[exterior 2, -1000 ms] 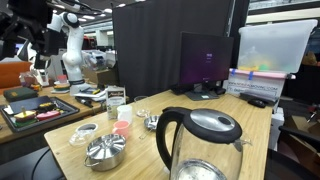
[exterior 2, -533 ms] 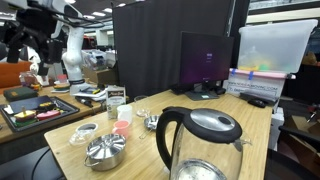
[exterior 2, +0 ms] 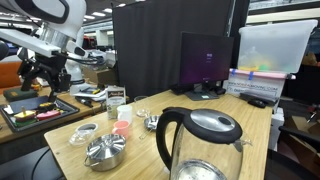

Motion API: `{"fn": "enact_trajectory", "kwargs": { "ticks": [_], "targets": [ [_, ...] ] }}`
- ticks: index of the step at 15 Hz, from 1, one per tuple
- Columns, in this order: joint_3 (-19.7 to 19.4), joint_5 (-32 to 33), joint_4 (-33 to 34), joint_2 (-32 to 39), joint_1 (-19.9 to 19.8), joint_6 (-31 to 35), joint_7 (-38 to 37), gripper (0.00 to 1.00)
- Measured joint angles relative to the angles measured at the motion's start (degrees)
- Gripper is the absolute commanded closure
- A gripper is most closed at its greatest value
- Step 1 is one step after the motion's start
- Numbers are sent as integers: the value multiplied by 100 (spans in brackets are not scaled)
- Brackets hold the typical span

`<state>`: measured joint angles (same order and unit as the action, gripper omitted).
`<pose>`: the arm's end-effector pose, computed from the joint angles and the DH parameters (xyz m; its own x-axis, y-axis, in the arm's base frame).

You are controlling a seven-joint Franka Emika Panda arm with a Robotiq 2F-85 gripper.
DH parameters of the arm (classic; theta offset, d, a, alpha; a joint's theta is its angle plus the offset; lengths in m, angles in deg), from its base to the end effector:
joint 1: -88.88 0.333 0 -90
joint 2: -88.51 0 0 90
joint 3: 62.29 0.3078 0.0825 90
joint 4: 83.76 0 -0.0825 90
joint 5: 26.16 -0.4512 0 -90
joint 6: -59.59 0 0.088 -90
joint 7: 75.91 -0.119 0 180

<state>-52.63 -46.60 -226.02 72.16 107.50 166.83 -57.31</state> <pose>0.3880 0.2391 0.3142 0.7526 0.6130 -0.2404 0.5299 -0.7806 -0.3315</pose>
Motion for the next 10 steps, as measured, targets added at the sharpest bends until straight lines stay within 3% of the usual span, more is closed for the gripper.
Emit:
{"fn": "enact_trajectory", "kwargs": {
  "ticks": [10],
  "targets": [
    [8,2,49,177,-14,113,-21,0]
  ]
}}
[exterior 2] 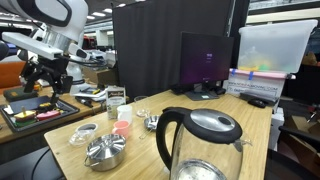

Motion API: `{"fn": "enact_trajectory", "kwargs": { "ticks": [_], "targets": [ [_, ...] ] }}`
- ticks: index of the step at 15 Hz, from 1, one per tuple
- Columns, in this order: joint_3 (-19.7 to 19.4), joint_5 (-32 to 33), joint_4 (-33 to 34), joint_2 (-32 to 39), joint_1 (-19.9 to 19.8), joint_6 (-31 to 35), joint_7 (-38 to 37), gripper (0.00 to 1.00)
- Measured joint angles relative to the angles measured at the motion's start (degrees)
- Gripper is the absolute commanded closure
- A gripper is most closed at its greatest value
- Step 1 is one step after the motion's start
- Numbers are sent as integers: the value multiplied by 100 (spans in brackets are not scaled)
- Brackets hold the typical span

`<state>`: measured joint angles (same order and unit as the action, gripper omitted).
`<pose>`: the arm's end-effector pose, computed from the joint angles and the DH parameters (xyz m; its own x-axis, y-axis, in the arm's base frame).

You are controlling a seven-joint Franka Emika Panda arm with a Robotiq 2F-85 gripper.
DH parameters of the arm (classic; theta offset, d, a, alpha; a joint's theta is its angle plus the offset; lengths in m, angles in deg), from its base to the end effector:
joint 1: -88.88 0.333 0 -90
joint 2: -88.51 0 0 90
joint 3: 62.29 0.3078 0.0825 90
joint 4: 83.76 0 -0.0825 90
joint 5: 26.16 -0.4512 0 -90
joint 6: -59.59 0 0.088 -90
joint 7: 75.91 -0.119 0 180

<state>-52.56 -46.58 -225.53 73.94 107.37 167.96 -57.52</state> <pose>0.3929 0.2404 0.3050 0.7569 0.6059 -0.2448 0.5220 -0.7860 -0.3312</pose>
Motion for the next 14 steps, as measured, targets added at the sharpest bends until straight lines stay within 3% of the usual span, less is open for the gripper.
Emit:
{"fn": "enact_trajectory", "kwargs": {
  "ticks": [5,9,14],
  "targets": [
    [4,337,-8,423,-98,944,-242,0],
    [103,1274,-142,737,-154,1795,-1284,0],
    [128,1304,-158,744,-155,1823,-1349,0]
  ]
}}
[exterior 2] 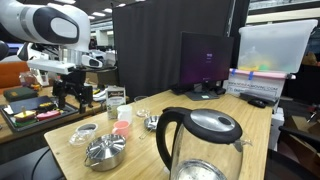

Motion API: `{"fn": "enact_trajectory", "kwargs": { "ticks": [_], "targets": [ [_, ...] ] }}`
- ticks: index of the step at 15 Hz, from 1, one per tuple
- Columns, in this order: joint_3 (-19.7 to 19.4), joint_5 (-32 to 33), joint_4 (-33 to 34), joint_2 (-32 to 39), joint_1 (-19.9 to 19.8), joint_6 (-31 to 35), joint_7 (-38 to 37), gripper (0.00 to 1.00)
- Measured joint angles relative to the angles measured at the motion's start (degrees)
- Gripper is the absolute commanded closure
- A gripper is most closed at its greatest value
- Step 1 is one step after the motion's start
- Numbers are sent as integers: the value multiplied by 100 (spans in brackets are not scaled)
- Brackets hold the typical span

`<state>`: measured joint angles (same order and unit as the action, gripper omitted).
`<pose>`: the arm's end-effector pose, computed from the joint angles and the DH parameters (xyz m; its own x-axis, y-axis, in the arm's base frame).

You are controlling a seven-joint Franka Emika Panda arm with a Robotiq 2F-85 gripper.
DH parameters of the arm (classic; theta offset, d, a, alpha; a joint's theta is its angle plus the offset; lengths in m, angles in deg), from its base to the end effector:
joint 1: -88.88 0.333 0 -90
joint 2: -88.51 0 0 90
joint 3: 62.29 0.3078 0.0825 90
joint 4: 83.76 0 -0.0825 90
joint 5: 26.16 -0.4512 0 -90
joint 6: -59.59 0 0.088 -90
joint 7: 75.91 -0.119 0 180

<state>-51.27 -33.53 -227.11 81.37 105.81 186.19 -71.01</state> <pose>0.4248 0.2285 0.2471 0.8698 0.4651 -0.1645 0.4583 -0.8852 -0.0793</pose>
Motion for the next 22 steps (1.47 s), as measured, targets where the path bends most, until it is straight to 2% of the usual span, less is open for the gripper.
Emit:
{"fn": "enact_trajectory", "kwargs": {
  "ticks": [6,11,22],
  "targets": [
    [2,4,-18,59,-2,205,-26,0],
    [67,-1,-176,421,0,643,-26,0],
    [263,-3,-307,970,9,1027,-26,0]
  ]
}}
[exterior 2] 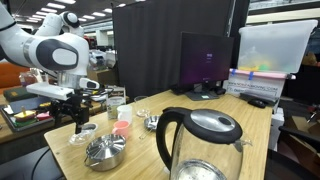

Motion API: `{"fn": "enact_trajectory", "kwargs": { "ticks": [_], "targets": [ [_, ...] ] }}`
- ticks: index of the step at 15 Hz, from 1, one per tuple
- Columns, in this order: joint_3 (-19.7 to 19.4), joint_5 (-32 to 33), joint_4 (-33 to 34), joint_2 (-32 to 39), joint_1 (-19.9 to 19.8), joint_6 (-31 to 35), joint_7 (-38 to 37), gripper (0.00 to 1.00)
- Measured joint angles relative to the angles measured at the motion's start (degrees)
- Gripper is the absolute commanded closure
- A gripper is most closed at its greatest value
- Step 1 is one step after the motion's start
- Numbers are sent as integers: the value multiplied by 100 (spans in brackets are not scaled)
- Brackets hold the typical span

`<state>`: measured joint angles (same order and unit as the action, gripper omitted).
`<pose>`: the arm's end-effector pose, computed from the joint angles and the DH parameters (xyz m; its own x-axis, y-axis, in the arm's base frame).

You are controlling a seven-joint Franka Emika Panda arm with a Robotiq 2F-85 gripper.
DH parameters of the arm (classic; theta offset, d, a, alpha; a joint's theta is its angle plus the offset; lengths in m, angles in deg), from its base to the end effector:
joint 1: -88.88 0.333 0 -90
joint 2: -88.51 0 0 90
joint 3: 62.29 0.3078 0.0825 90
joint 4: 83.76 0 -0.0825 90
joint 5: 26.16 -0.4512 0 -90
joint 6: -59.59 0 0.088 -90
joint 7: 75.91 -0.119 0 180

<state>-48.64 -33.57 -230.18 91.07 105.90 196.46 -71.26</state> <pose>0.3943 0.2384 0.1585 0.8475 0.4893 -0.2057 0.4805 -0.8719 -0.0940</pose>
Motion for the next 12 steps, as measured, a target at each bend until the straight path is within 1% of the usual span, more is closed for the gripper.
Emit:
{"fn": "enact_trajectory", "kwargs": {
  "ticks": [5,12],
  "targets": [
    [16,14,44,289,-25,237,0,0],
    [15,24,161,420,-77,347,0,0]
  ]
}}
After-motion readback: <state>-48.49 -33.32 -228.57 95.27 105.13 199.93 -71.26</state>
